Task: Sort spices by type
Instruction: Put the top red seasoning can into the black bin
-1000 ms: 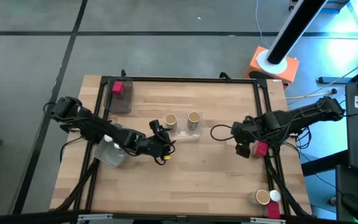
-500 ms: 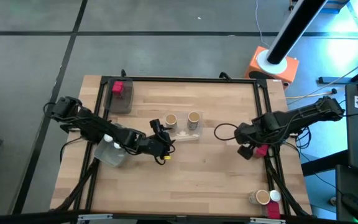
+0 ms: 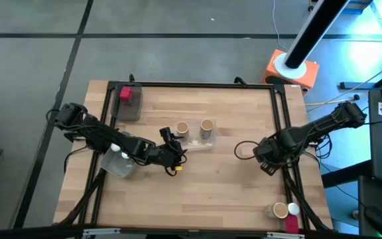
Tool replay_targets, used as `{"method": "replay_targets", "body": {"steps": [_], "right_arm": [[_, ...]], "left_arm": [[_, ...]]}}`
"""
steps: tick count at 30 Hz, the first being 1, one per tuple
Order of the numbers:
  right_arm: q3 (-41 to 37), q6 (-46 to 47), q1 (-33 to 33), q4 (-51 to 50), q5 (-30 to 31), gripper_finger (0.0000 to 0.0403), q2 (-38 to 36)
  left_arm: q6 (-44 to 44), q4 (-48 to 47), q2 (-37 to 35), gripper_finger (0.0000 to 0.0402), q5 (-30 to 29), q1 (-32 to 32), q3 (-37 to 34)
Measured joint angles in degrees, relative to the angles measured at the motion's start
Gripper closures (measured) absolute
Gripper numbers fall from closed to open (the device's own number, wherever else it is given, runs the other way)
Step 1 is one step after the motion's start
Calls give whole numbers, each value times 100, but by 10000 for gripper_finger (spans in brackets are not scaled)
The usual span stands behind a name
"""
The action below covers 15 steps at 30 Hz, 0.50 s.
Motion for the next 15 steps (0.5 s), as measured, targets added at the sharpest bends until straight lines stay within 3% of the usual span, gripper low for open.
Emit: {"method": "replay_targets", "body": {"steps": [5,9,15], "right_arm": [[-384,-4,-7,-3,7,339,0],[-535,4,-7,-15,-33,391,-7],[-544,-123,-7,95,73,382,-7]], "left_arm": [[2,-3,0,149,0,0,0],[2,-3,0,149,0,0,0],[3,-1,0,149,0,0,0]]}}
